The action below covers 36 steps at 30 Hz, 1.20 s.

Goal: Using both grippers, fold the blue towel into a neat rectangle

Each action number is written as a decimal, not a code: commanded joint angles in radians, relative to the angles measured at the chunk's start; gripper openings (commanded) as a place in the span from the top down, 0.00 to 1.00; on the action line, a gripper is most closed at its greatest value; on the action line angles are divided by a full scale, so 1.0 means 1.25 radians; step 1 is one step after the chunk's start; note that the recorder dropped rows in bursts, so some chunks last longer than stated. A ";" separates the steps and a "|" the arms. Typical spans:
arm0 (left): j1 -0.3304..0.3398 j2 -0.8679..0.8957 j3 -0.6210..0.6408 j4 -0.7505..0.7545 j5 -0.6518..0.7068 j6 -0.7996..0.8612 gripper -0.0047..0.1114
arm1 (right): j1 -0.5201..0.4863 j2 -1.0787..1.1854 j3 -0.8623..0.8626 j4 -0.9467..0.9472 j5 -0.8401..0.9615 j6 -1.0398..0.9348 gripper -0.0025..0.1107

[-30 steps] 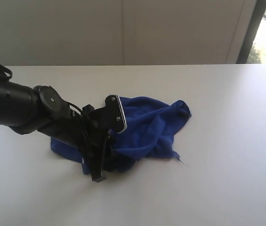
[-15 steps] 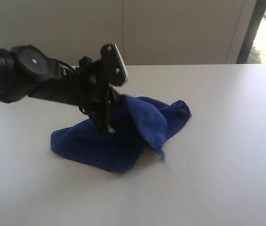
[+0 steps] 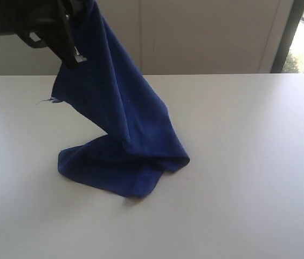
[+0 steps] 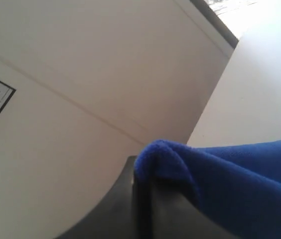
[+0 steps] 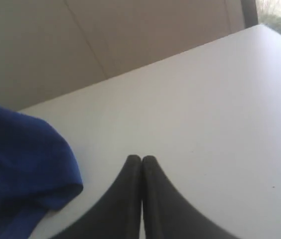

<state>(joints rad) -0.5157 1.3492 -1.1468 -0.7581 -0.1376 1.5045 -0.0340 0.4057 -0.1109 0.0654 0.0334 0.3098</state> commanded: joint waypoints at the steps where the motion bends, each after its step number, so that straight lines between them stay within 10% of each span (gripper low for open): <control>1: 0.030 -0.017 -0.004 -0.012 -0.001 0.001 0.96 | 0.089 0.227 -0.119 -0.013 -0.053 -0.118 0.84; 7: 0.043 -0.021 -0.006 -0.012 -0.028 0.039 0.96 | 0.187 0.567 -0.317 -0.013 -0.099 -0.212 0.46; 36: 0.078 -0.074 -0.034 -0.076 -0.203 0.142 0.96 | 0.345 1.185 -0.687 -0.307 -0.079 -0.288 0.49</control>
<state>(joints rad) -0.4199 1.2687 -1.1821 -0.8155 -0.3789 1.6833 0.3930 1.8575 -0.9565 -0.2705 -0.0645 -0.0448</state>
